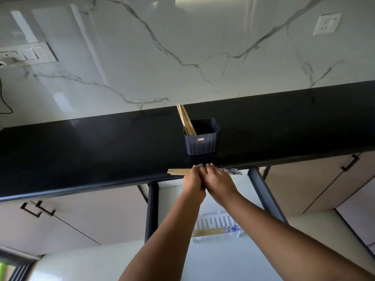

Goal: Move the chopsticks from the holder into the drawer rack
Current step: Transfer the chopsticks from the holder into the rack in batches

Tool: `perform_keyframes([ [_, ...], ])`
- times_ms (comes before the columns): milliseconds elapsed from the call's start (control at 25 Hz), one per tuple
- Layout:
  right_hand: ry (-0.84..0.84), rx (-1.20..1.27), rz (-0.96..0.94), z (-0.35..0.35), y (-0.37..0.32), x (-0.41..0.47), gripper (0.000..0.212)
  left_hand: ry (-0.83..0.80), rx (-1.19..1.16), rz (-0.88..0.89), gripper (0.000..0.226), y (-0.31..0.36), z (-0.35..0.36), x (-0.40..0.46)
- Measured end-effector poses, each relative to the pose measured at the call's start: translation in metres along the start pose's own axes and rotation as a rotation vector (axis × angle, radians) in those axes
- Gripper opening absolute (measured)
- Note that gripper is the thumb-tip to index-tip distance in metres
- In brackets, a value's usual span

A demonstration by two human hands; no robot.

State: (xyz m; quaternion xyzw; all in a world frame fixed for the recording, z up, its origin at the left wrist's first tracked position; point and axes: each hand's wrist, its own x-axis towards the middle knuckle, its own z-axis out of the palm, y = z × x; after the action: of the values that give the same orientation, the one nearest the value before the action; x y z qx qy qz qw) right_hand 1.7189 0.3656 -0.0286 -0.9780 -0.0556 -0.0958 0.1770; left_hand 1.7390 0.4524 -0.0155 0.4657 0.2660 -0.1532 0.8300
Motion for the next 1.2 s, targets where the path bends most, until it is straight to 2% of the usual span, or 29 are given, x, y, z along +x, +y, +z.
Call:
perform_keyframes([
  [80,-0.065,-0.176,-0.060,0.025,0.021,-0.017,0.063,-0.086,-0.162,-0.042,0.025,-0.008,-0.024,0.006],
  [160,-0.111,-0.038,0.058,0.040,0.050,-0.028,0.075,-0.119,-0.250,-0.060,0.025,-0.008,-0.047,0.015],
  [240,-0.143,0.495,0.351,0.041,0.078,-0.042,0.080,-0.133,-0.279,-0.062,0.021,-0.011,-0.064,0.021],
  [320,-0.077,1.098,0.772,0.047,0.093,-0.050,0.070,-0.159,-0.255,-0.082,0.025,-0.025,-0.071,0.024],
  [360,-0.020,1.300,0.937,0.050,0.093,-0.051,0.062,-0.167,-0.230,-0.099,0.027,-0.035,-0.072,0.025],
  [440,0.016,1.494,1.083,0.054,0.084,-0.049,0.044,-0.177,-0.193,-0.136,0.029,-0.057,-0.069,0.024],
  [520,-0.012,1.513,1.105,0.055,0.082,-0.046,0.033,-0.178,-0.186,-0.166,0.028,-0.074,-0.066,0.026],
  [560,-0.069,1.461,1.102,0.054,0.083,-0.046,0.034,-0.171,-0.187,-0.174,0.028,-0.079,-0.067,0.027],
  [640,-0.209,1.167,0.977,0.052,0.089,-0.050,0.045,-0.150,-0.199,-0.191,0.028,-0.086,-0.070,0.032],
  [720,-0.276,0.707,0.640,0.056,0.095,-0.057,0.060,-0.102,-0.233,-0.197,0.030,-0.092,-0.070,0.041],
  [800,-0.321,0.278,0.202,0.067,0.092,-0.068,0.076,-0.069,-0.274,-0.210,0.029,-0.102,-0.069,0.047],
  [880,-0.398,-0.053,-0.082,0.088,0.088,-0.075,0.077,-0.121,-0.291,-0.253,0.027,-0.115,-0.069,0.049],
  [960,-0.407,-0.238,-0.091,0.099,0.086,-0.071,0.054,-0.143,-0.259,-0.305,0.024,-0.125,-0.070,0.052],
  [1040,-0.418,-0.282,-0.102,0.106,0.093,-0.066,0.036,-0.091,-0.238,-0.315,0.020,-0.126,-0.076,0.058],
  [1120,-0.463,-0.303,-0.130,0.112,0.104,-0.065,0.034,0.041,-0.249,-0.260,0.017,-0.113,-0.092,0.069],
  [1200,-0.487,-0.320,-0.100,0.119,0.114,-0.067,0.037,0.188,-0.224,-0.159,0.024,-0.089,-0.121,0.084],
])
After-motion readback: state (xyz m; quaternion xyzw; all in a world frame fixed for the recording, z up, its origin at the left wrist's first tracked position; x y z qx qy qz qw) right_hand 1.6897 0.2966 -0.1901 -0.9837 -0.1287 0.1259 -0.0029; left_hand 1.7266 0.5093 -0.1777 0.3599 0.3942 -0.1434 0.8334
